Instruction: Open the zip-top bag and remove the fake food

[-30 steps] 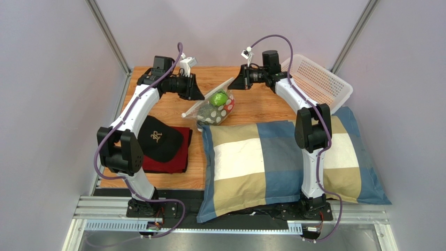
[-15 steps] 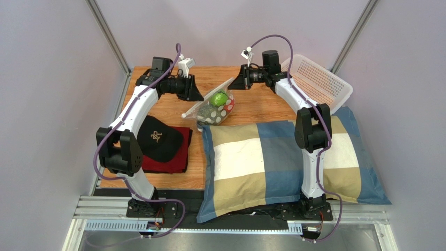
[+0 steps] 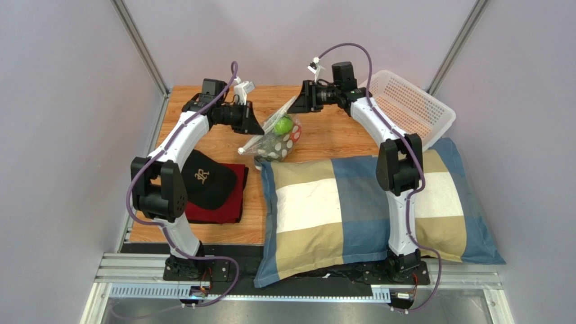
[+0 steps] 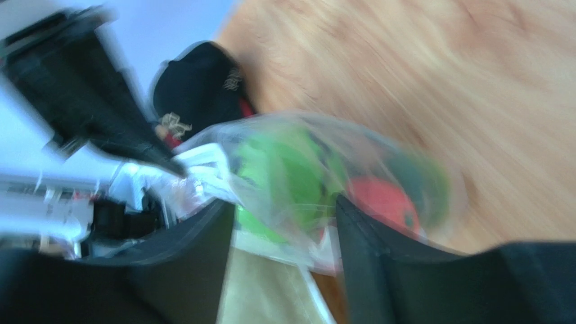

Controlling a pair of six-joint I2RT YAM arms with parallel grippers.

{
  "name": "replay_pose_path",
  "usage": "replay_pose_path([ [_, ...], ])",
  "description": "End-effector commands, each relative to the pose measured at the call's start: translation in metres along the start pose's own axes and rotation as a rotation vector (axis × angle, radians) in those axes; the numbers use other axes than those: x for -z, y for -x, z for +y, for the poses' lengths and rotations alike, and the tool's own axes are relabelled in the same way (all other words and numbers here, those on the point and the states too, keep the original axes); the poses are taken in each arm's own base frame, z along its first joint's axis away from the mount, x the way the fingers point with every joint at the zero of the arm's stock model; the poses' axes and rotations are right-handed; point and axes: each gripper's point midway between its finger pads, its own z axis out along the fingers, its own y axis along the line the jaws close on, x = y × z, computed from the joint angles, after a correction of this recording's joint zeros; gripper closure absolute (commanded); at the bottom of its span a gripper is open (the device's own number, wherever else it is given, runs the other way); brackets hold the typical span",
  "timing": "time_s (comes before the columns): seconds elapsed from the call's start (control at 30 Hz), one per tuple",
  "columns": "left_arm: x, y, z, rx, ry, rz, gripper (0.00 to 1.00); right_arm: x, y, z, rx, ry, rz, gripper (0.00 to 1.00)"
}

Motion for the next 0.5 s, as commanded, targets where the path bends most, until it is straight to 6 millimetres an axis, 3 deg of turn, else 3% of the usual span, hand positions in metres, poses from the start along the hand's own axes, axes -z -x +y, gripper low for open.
replay_pose_path([
  [0.0,0.009,0.023,-0.027,-0.062,0.014,-0.12,1.0,0.018,0.017,-0.006,-0.324,-0.472,-0.051,0.34],
  [0.03,0.017,0.029,-0.034,-0.085,0.04,-0.156,1.0,0.025,0.013,-0.005,-0.391,-0.539,-0.063,0.31],
  [0.07,0.019,0.03,-0.038,-0.09,0.053,-0.172,1.0,0.03,-0.002,-0.007,-0.48,-0.59,-0.056,0.13],
  [0.13,0.02,0.028,-0.045,-0.093,0.089,-0.202,1.0,0.041,-0.003,0.01,-0.567,-0.608,-0.083,0.01],
  [0.2,0.016,0.021,-0.045,-0.061,0.119,-0.211,1.0,0.064,-0.024,0.004,-0.621,-0.771,-0.05,0.0],
  [0.27,0.019,0.021,-0.045,-0.043,0.146,-0.239,1.0,0.078,-0.036,0.013,-0.656,-0.821,-0.015,0.0],
  [0.4,0.017,0.013,-0.047,-0.027,0.176,-0.286,1.0,0.056,-0.049,0.054,-0.618,-0.742,0.018,0.04],
  [0.43,0.017,0.013,-0.051,-0.017,0.173,-0.296,1.0,0.045,-0.047,0.073,-0.597,-0.714,0.007,0.05],
  [0.47,0.017,0.013,-0.051,-0.007,0.172,-0.3,1.0,0.041,-0.043,0.075,-0.585,-0.73,-0.026,0.07],
])
